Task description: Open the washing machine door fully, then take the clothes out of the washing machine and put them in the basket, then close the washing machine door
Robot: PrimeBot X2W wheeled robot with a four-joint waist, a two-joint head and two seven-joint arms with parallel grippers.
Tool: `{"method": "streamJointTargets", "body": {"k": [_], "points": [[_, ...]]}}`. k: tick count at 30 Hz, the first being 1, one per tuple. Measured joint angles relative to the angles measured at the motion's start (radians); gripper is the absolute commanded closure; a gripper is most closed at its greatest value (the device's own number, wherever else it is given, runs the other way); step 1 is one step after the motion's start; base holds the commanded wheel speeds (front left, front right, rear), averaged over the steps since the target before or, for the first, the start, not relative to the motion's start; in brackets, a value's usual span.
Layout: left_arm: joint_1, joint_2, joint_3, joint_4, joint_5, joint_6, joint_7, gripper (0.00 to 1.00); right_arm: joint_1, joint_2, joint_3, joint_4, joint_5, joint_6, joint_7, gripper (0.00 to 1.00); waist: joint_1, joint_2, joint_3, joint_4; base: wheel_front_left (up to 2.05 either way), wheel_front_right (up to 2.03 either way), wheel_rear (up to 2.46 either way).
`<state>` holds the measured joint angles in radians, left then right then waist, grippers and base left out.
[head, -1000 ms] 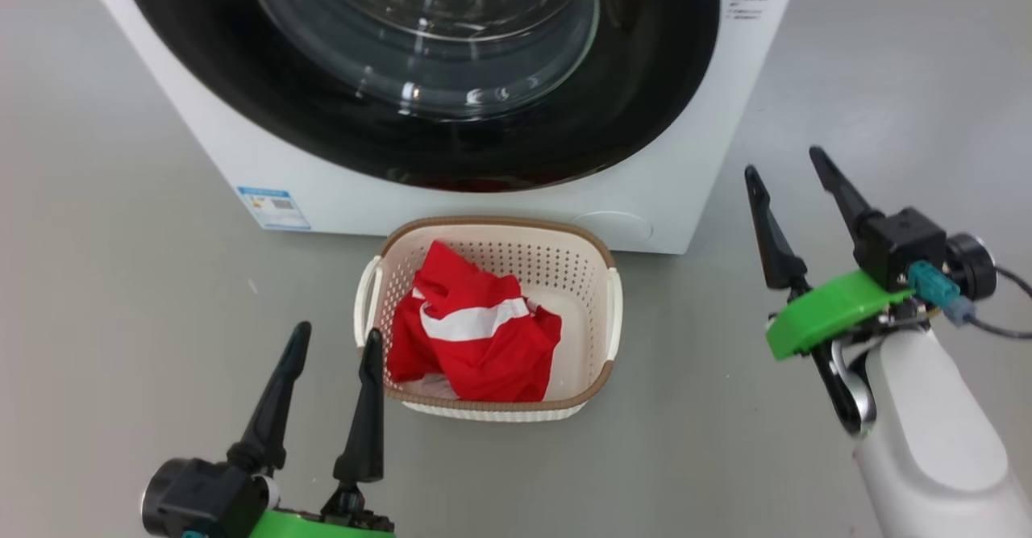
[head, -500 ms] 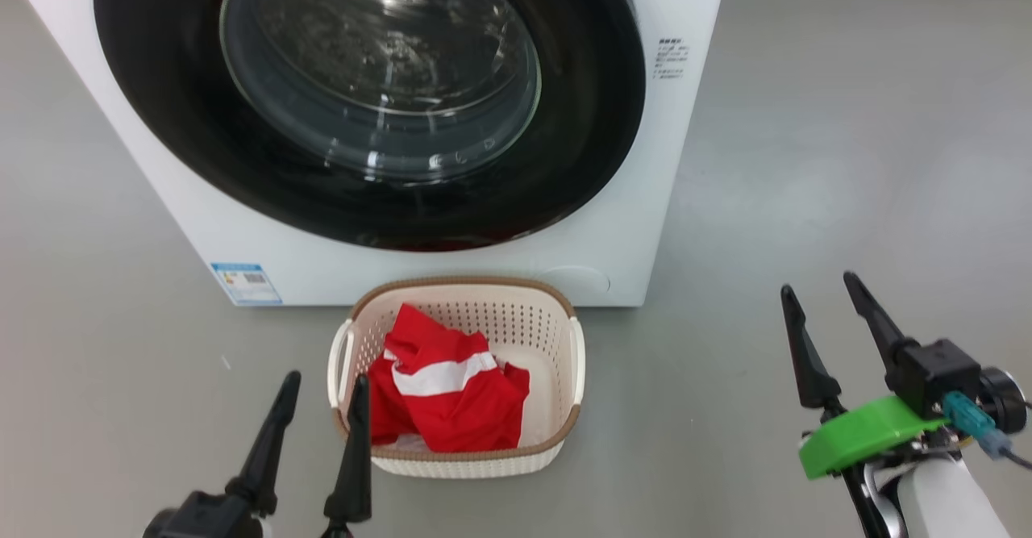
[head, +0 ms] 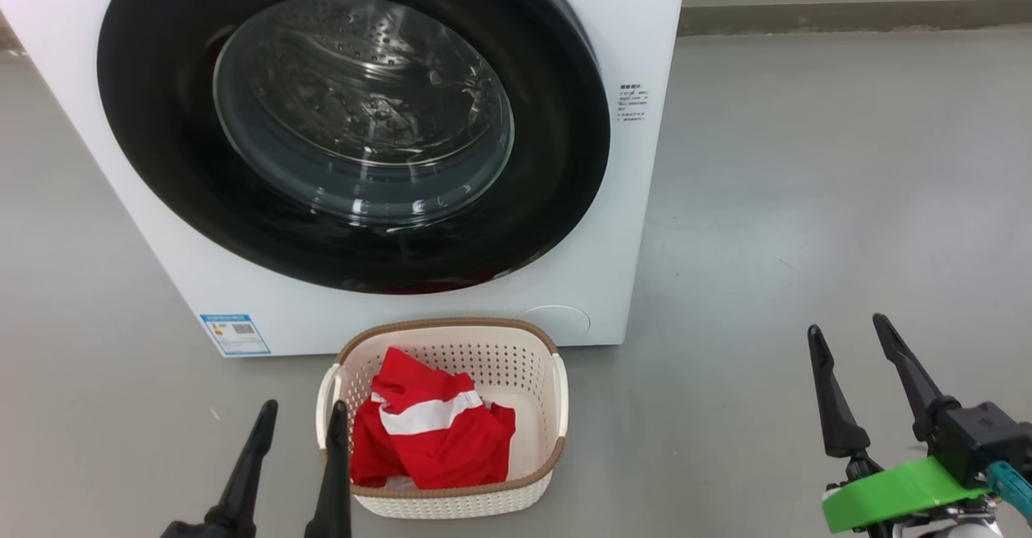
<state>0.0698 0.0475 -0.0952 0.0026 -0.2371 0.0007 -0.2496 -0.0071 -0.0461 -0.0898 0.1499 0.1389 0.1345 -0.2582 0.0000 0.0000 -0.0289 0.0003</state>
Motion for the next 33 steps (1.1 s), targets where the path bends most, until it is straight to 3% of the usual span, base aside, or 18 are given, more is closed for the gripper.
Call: {"method": "streamJointTargets", "body": {"k": [11, 24, 25, 33], "points": [[0.055, 0.000, 0.032, -0.029, 0.026, 0.000, 0.000, 0.00, 0.127, 0.010, -0.028, -0.076, 0.034, 0.000, 0.000, 0.00, 0.0000, 0.0000, -0.019, -0.002, 0.00, 0.00, 0.00], [0.057, 0.000, 0.047, -0.031, 0.037, -0.010, 0.000, 0.00, 0.130, 0.011, -0.026, -0.085, 0.046, 0.000, 0.000, 0.00, 0.0000, 0.0000, -0.017, -0.004, 0.00, 0.00, 0.00], [0.057, 0.001, 0.047, -0.035, 0.050, -0.009, 0.000, 1.00, 0.130, 0.011, -0.025, -0.087, 0.046, 0.000, 0.000, 1.00, 0.0000, 0.0000, -0.017, -0.003, 0.00, 0.00, 0.00], [0.058, -0.003, 0.033, 0.041, 0.026, -0.009, 0.011, 1.00, 0.135, 0.031, -0.024, -0.006, 0.063, 0.000, 0.008, 1.00, 0.0001, 0.0000, -0.016, -0.002, 0.00, 0.00, 0.00]]}}
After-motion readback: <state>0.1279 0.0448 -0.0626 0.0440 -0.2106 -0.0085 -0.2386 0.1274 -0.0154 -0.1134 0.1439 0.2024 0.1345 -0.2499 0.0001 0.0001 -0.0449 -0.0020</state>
